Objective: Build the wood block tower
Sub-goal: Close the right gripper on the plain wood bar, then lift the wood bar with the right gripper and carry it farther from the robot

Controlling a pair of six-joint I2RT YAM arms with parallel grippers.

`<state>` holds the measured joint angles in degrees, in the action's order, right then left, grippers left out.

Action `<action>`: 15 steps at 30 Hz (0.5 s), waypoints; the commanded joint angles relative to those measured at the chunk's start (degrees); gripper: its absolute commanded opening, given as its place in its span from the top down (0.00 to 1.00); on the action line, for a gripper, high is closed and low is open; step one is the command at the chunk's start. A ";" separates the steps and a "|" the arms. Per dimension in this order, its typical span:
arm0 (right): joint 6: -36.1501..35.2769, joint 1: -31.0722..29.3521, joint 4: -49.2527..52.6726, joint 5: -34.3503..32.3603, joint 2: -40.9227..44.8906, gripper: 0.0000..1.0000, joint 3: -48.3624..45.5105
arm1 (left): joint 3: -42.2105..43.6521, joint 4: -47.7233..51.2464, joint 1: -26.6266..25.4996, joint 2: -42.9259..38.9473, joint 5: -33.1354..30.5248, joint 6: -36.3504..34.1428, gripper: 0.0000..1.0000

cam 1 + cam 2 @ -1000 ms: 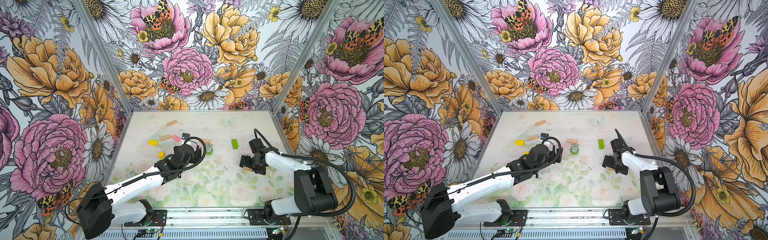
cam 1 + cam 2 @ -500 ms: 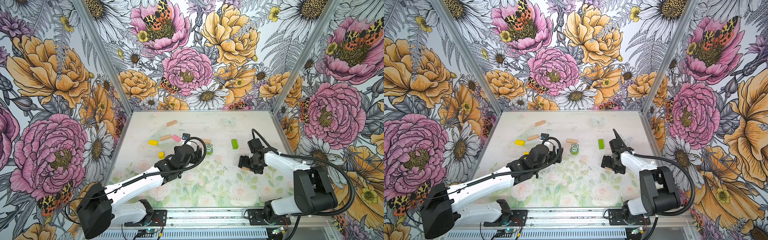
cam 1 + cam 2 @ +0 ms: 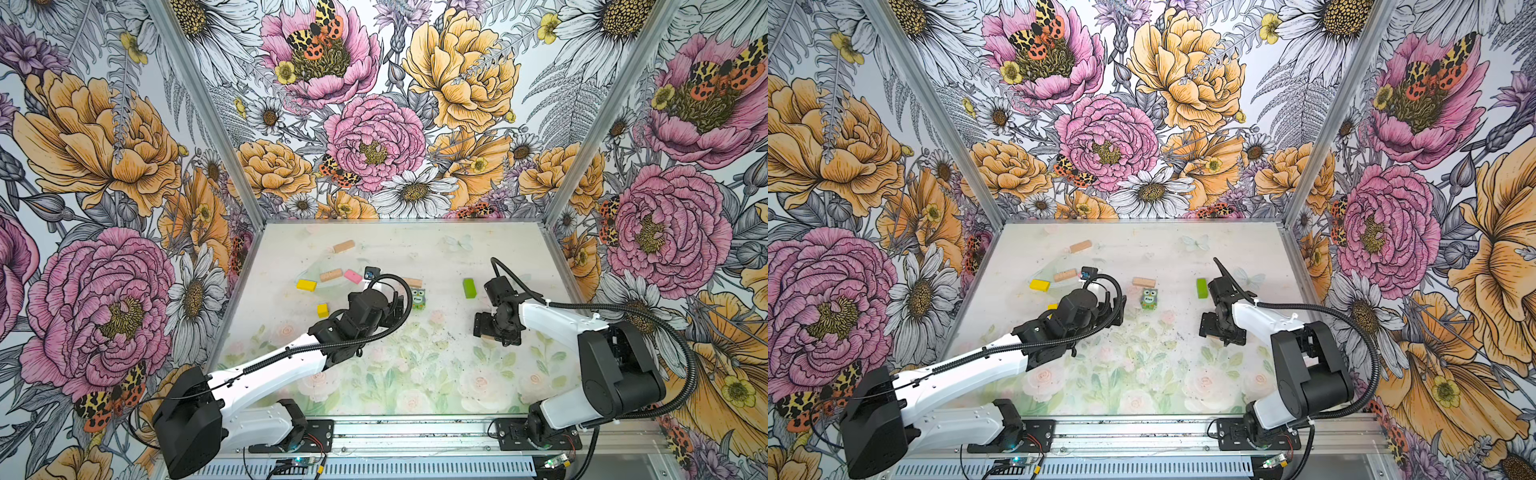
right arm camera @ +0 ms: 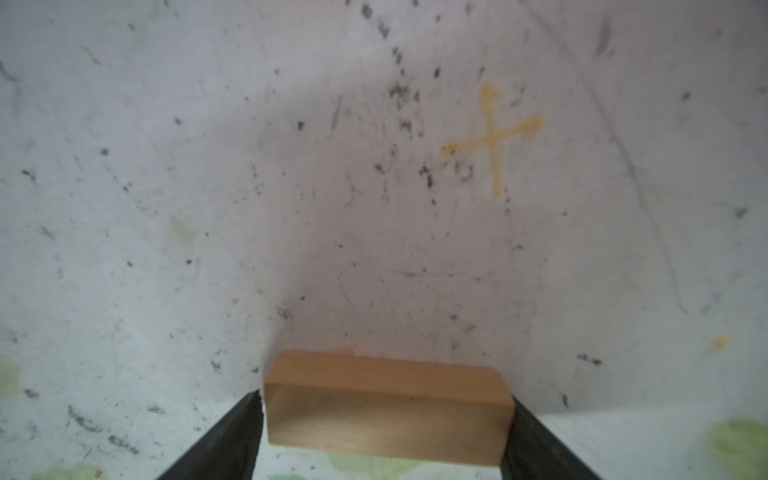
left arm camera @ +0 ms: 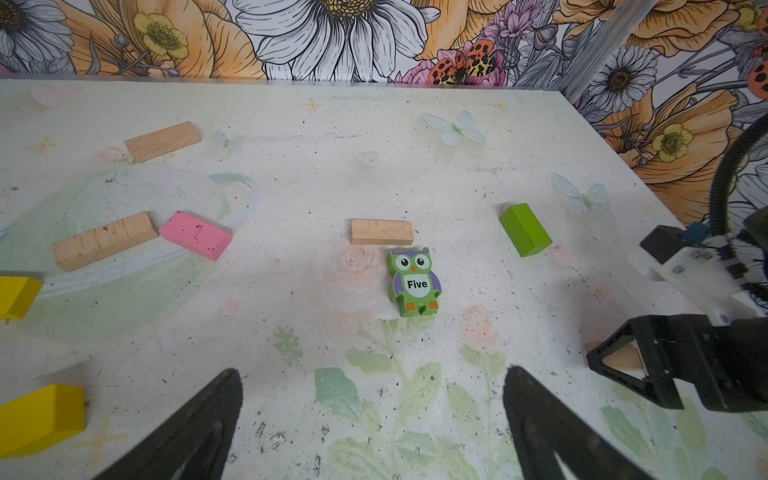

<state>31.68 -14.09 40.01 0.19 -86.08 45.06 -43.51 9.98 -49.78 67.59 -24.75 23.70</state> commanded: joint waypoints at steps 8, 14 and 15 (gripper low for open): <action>1.31 -1.00 -0.28 -1.72 -2.68 0.19 2.00 | 0.43 -1.70 -0.37 -2.11 -0.62 -0.06 0.01; 3.31 -4.89 0.13 -1.52 -2.85 0.24 4.67 | 0.19 -1.63 -0.41 -1.66 -1.73 -1.28 0.01; 3.72 -5.97 0.24 -1.50 -2.88 0.24 5.35 | -0.04 -1.63 -0.35 -1.59 -1.86 -1.50 0.01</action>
<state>33.58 -17.87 40.49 -1.30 -88.42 47.62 -43.48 9.96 -49.78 66.52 -24.97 23.53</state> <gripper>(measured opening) 0.786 0.989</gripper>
